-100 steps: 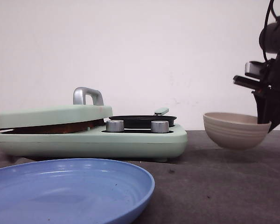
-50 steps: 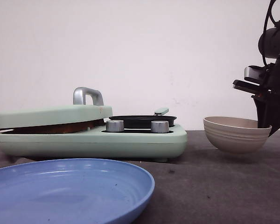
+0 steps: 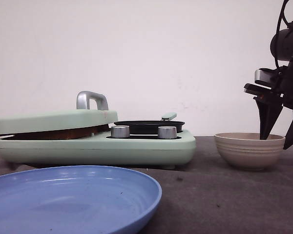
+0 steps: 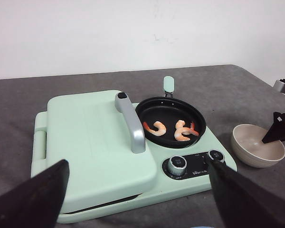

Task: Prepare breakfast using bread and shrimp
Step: 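Open the right gripper and raise it away from the bowl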

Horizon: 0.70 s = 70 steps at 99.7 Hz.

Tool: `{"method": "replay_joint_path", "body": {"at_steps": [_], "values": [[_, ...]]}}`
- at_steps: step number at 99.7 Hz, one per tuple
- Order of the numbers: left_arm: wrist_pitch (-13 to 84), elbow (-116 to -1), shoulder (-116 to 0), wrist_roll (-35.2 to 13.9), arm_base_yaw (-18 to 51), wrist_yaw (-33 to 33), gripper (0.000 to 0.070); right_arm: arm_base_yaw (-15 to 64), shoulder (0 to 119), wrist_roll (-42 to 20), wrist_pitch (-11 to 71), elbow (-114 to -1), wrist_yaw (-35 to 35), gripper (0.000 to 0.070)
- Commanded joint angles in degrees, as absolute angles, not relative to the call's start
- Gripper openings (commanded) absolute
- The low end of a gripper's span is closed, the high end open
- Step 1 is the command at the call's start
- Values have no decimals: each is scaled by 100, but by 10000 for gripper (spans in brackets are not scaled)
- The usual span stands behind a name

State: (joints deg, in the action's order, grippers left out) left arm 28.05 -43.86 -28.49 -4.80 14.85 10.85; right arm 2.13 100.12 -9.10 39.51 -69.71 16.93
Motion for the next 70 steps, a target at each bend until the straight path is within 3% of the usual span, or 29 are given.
{"method": "replay_joint_path", "body": {"at_steps": [1,22,46,50,62,67,70], "values": [[2751,-4429,-2873,-388,1492,1116,509,204,9992,-812,3876,-7083,1717,296],[2751,-4429,-2873,-410,1492,1118,509,204,9345,-814,3699,-7085,1730,296],[2797,-4429,-2873,-432,1492,1116,495,207,8208,-814,3317,-7083,2287,293],[2799,-4429,-2875,-491,1492,1114,427,207,8038,-812,3260,-7083,2399,292],[2928,-4429,-2875,-558,1492,1114,119,250,7640,-814,3280,-7083,3020,222],[2995,-4429,-2875,-558,1492,1114,0,303,7507,-812,3310,-7081,3232,138],[3015,-4429,-2875,-561,1492,1116,0,349,7426,-808,3317,-7081,3312,72]]}}
